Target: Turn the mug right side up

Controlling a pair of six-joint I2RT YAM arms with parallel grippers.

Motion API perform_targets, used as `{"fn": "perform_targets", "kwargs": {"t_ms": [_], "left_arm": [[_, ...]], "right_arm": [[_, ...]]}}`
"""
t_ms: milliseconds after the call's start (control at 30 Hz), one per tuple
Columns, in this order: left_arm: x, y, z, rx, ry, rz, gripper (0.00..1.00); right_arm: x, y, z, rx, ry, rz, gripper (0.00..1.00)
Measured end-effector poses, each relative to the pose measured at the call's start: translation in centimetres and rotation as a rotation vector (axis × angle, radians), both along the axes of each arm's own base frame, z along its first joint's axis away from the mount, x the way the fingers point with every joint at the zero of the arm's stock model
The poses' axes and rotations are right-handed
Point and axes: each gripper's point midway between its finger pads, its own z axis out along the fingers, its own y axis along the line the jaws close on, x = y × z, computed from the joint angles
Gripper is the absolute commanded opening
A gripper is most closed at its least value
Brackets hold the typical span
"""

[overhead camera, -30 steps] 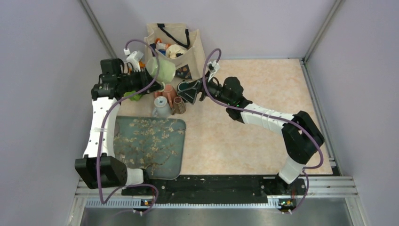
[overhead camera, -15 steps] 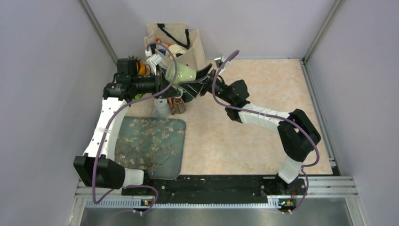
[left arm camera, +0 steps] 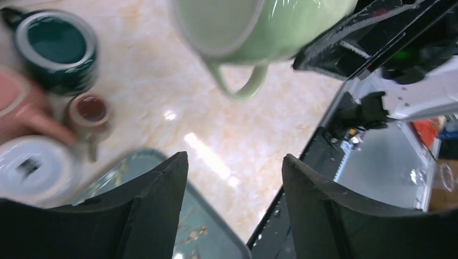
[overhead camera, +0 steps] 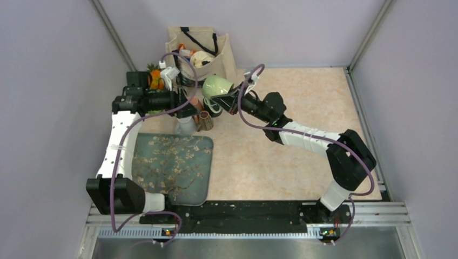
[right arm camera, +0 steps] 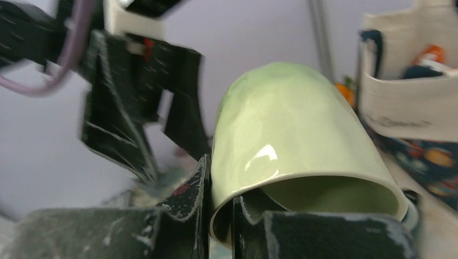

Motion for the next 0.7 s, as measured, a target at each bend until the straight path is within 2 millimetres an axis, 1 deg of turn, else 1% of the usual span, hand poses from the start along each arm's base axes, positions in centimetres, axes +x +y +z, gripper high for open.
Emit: {"fn": "perform_targets", "kwargs": {"t_ms": [100, 167, 233, 300, 333, 400, 433, 467, 500, 533, 600, 700], "left_arm": [[1.1, 3.6, -0.7, 0.053, -0.013, 0.103, 0.75], [1.7, 6.0, -0.9, 0.094, -0.022, 0.172, 0.75], [2.2, 7.8, -0.9, 0.148, -0.042, 0.232, 0.72], [2.3, 8.4, -0.6, 0.185, -0.061, 0.254, 0.7], [2.2, 8.6, -0.4, 0.204, -0.07, 0.26, 0.7], [2.2, 8.6, 0.3, 0.246, -0.095, 0.27, 0.69], [2.2, 8.5, 0.7, 0.267, -0.11, 0.272, 0.69], [2.2, 8.2, 1.0, 0.298, -0.13, 0.273, 0.7], [2.1, 7.6, 1.4, 0.326, -0.156, 0.263, 0.7], [1.8, 6.5, 1.8, 0.348, -0.185, 0.237, 0.7], [0.8, 4.7, 2.2, 0.374, -0.218, 0.186, 0.71], [-0.5, 2.7, 1.8, 0.434, -0.239, 0.127, 0.71]], "right_arm": [[1.7, -0.3, -3.4, -0.202, -0.022, -0.102, 0.0], [2.3, -0.1, -6.3, -0.408, -0.092, -0.15, 0.0], [1.4, 0.5, -8.6, -0.608, -0.188, -0.143, 0.0], [-0.8, 1.4, -10.6, -0.791, -0.308, -0.093, 0.0], [-2.6, 2.0, -11.7, -0.894, -0.403, -0.052, 0.0], [-5.6, 3.0, -13.5, -1.03, -0.557, 0.015, 0.0], [-7.4, 3.5, -14.7, -1.117, -0.663, 0.054, 0.0], [-8.3, 3.7, -15.7, -1.174, -0.725, 0.077, 0.0], [-9.7, 4.1, -17.1, -1.247, -0.806, 0.117, 0.0], [-10.6, 4.3, -18.4, -1.312, -0.868, 0.153, 0.0], [-11.3, 4.2, -20.7, -1.431, -0.943, 0.202, 0.0], [-10.5, 3.0, -23.3, -1.597, -0.999, 0.229, 0.0]]}}
